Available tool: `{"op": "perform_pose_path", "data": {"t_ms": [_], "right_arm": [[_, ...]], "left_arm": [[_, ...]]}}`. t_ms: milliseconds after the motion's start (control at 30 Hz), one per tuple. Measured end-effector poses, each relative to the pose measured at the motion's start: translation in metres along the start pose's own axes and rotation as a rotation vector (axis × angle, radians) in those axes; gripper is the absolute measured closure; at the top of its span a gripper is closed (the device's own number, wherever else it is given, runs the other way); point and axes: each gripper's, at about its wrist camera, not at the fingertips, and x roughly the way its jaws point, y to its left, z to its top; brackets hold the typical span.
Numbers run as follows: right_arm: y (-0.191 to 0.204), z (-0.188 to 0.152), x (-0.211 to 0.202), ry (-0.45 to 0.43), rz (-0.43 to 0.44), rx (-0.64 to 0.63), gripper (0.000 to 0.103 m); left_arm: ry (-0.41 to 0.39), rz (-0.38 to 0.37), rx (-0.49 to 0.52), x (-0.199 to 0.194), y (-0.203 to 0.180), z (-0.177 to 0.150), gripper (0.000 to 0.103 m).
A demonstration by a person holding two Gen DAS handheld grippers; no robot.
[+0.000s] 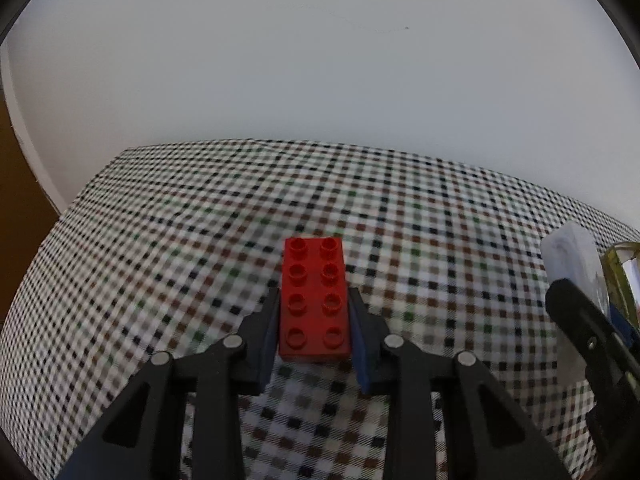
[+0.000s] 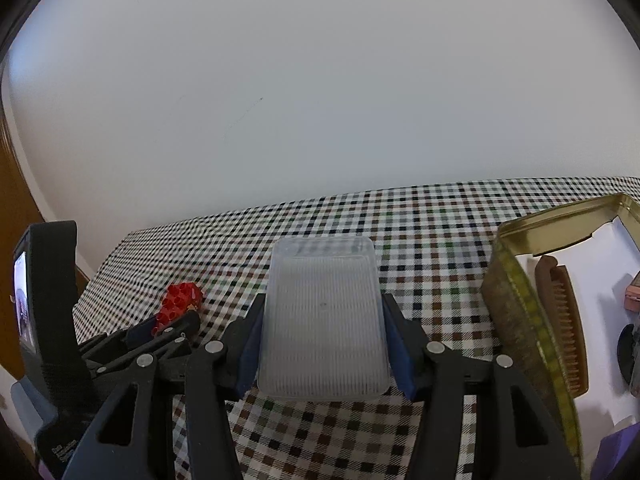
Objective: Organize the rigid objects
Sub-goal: 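Grasp the clear white box with the right gripper while the left grasps the red Lego brick, then lift the red brick with the left gripper while the right lifts the clear box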
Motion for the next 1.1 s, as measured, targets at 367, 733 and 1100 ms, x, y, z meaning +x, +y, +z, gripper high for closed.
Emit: {"op": "perform_pose_path", "data": {"t_ms": [367,733,1100], "right_arm": [[0.031,-0.006,0.01,-0.002,0.001,-0.021,0.046],[0.046,-0.023,-0.013,-0.038,-0.028,-0.102,0.046],[0.041,-0.028,-0.015,-0.068,-0.05,-0.12,0.046]], "left_arm": [[-0.041,0.028,-0.004,-0.044,0.012,-0.018,0.072],[-0.046,0.015,-0.027,-0.058,0.02,-0.032,0.072],[-0.073,0.0,-0.042,-0.09,0.007,-0.046,0.072]]}}
